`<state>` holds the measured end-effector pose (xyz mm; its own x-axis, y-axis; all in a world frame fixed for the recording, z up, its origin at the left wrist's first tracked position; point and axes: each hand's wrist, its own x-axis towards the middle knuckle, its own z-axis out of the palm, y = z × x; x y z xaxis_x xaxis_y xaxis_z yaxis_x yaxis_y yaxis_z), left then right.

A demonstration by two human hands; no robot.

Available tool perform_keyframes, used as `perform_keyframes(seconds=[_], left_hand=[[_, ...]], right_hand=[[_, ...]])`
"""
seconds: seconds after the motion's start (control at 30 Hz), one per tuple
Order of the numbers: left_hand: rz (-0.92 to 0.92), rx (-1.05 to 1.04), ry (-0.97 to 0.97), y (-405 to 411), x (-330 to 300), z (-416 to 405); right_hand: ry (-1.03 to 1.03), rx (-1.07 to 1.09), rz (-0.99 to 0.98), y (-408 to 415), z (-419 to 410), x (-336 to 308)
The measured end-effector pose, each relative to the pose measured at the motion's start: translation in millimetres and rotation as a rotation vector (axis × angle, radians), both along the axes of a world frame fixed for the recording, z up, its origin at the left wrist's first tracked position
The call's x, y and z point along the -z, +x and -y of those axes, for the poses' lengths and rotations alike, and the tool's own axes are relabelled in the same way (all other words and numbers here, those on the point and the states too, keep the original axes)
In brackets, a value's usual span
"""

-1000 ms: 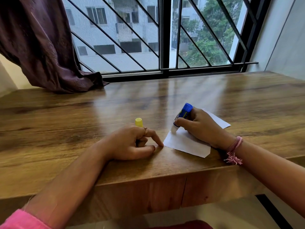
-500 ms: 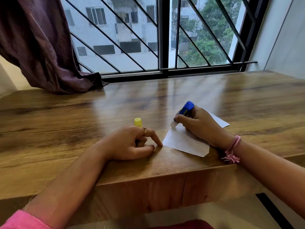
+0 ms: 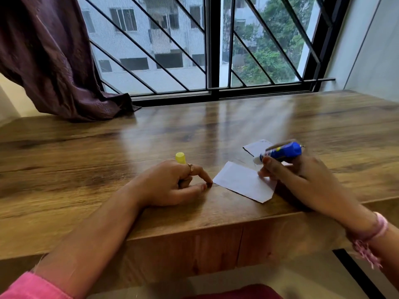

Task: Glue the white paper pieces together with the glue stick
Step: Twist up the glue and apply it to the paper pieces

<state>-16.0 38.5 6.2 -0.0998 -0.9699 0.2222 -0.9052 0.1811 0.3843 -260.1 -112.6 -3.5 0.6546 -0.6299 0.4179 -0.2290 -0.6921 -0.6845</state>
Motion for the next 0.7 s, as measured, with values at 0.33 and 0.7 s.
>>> perform_keyframes(seconds=[0.33, 0.7], left_hand=[[0.119, -0.009, -0.066, -12, 1, 4], [0.103, 0.007, -0.014, -6, 8, 7]], right_hand=[[0.088, 0.147, 0.052, 27, -36, 4], [0.537, -0.056, 0.331, 42, -44, 5]])
